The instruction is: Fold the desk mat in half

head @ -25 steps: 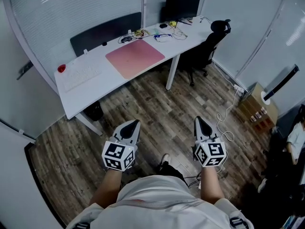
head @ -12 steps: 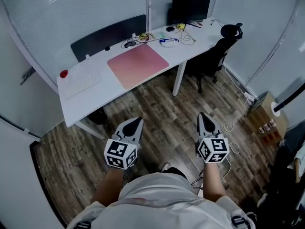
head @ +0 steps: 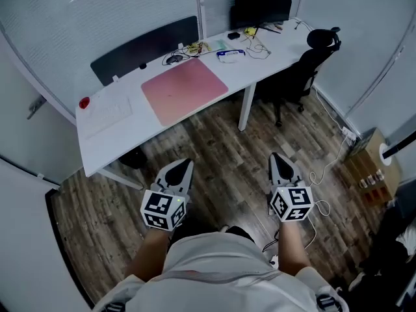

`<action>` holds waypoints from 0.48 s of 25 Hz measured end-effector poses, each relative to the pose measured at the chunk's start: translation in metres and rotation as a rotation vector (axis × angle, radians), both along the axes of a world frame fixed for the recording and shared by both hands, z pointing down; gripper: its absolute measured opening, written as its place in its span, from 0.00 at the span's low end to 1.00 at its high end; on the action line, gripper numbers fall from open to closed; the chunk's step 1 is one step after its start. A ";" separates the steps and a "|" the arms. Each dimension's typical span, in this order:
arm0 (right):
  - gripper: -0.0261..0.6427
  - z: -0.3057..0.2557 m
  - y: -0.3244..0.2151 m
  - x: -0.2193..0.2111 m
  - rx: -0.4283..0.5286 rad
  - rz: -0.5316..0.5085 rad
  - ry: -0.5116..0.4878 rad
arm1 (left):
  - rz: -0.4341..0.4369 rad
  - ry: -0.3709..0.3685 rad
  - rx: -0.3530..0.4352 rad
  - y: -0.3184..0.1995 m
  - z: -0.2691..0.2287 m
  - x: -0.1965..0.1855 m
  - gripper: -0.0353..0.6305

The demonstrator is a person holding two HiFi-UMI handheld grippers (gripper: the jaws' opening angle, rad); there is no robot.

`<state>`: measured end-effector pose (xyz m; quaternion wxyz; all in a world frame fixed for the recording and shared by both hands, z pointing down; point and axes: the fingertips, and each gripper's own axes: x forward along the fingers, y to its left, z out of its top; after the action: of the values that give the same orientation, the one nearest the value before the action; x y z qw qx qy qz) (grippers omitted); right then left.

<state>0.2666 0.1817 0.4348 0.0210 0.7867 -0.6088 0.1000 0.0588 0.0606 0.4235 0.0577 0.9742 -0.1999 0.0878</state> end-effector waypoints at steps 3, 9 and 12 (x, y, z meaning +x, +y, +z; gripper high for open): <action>0.12 0.010 -0.001 0.014 -0.017 0.001 -0.018 | 0.002 -0.006 -0.012 -0.004 0.004 0.016 0.08; 0.12 0.014 -0.024 0.042 -0.035 0.006 -0.018 | 0.023 -0.008 -0.031 -0.027 0.013 0.048 0.08; 0.12 0.013 -0.049 0.054 -0.044 -0.005 -0.012 | 0.013 0.002 -0.038 -0.053 0.015 0.062 0.08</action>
<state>0.3208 0.1331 0.4482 0.0348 0.7840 -0.6084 0.1183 0.1204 0.0081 0.4381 0.0756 0.9743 -0.1918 0.0911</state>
